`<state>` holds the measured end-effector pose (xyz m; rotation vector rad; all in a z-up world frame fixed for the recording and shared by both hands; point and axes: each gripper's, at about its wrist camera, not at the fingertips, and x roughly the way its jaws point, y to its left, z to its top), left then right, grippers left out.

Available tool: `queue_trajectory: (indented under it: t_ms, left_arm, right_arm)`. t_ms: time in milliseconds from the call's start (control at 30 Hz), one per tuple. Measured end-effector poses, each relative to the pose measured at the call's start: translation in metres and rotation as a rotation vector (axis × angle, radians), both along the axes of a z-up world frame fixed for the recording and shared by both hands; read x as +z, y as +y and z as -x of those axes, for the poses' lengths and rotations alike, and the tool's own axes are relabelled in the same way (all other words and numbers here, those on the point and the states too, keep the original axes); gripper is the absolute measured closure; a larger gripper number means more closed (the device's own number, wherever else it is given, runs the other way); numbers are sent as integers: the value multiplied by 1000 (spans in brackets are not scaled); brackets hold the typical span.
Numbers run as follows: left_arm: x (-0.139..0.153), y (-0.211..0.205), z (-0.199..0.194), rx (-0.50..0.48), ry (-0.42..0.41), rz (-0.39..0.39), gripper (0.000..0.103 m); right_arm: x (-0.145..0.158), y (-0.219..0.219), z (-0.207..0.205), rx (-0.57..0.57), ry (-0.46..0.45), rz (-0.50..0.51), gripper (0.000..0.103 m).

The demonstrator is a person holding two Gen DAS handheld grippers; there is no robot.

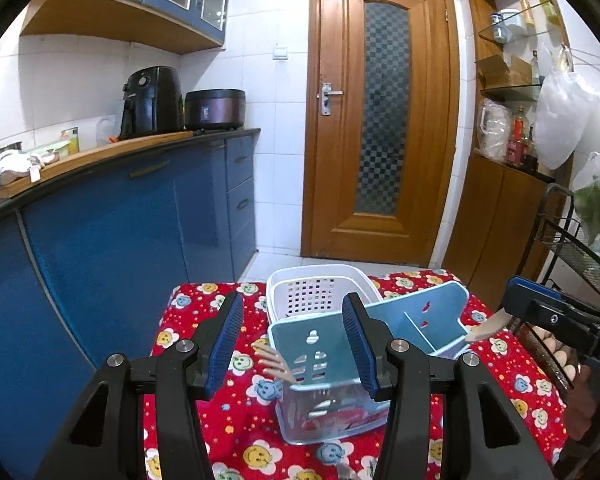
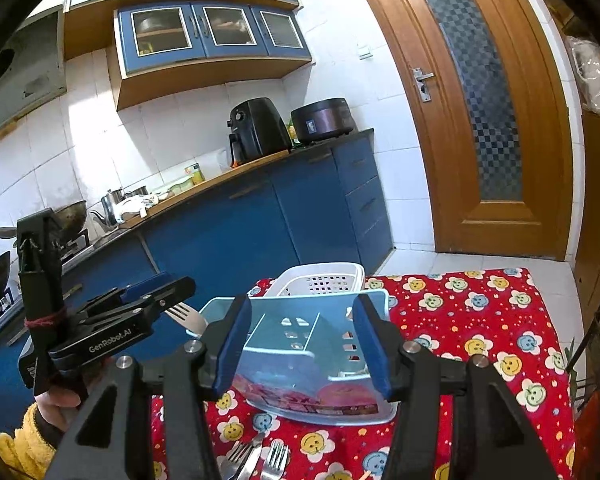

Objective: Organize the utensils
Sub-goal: 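Withdraw both tools from the blue box back toward the utensils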

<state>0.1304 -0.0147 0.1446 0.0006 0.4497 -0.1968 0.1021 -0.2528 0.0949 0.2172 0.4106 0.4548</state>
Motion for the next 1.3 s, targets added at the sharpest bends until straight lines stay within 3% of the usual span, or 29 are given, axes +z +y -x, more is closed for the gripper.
queue_trajectory:
  t_ms: [767, 1300]
  left_arm:
    - [-5, 22, 72, -19, 50, 31, 50]
    - [-42, 24, 96, -18, 162, 42, 50]
  right_arm:
    - [-19, -4, 58, -23, 82, -54, 47]
    - [-54, -22, 82, -65, 178, -85, 47]
